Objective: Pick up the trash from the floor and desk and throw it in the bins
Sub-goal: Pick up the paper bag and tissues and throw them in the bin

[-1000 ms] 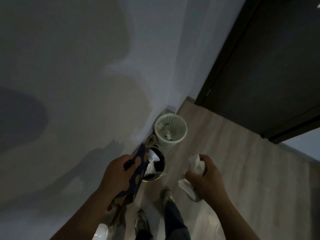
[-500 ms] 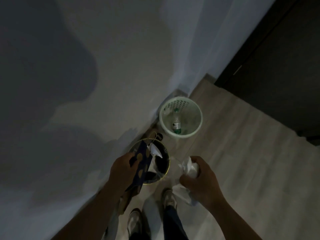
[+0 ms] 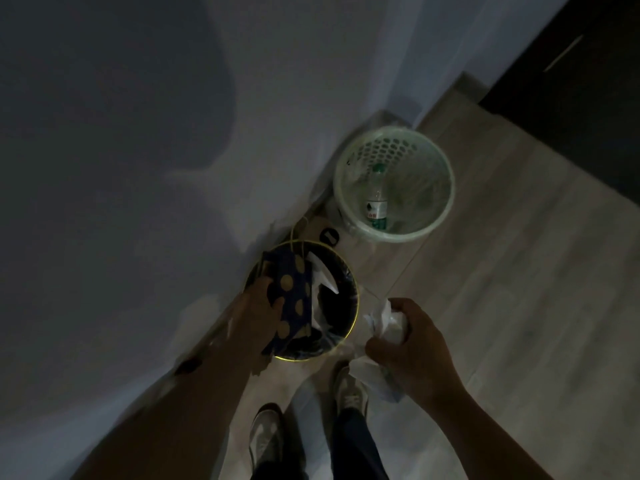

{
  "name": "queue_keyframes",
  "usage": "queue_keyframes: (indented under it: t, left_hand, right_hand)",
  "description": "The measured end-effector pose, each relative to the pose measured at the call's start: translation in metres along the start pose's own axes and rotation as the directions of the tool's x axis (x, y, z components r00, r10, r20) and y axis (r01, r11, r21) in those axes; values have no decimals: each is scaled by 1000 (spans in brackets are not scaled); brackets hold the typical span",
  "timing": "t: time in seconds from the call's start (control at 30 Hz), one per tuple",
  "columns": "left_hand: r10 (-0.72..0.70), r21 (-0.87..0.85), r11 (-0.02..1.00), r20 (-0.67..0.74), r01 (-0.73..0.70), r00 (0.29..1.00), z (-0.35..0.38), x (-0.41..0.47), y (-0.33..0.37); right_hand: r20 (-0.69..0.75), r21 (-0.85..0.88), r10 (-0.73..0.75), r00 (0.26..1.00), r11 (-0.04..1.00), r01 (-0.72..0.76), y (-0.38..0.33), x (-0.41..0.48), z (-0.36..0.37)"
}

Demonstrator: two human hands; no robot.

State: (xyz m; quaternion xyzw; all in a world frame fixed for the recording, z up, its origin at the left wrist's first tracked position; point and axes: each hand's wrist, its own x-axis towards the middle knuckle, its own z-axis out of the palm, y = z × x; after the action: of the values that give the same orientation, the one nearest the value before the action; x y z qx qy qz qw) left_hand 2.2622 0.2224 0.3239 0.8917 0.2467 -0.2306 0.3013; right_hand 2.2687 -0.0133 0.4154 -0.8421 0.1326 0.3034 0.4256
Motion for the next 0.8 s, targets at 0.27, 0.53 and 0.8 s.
queue_keyframes:
  t: [0.27, 0.53, 0.8]
  left_hand:
    - [-21, -33, 999, 160, 27, 987, 41, 18, -28]
    - [26, -96, 995, 208, -6, 978, 71, 25, -49]
    - [31, -123, 992, 219, -4, 975, 71, 32, -63]
  right_hand:
    - [72, -26, 27, 997, 999, -25, 24, 23, 34]
    - [82, -77, 20, 996, 997, -14, 36, 55, 66]
    - [148, -144, 45, 988, 989, -23, 42, 83, 99]
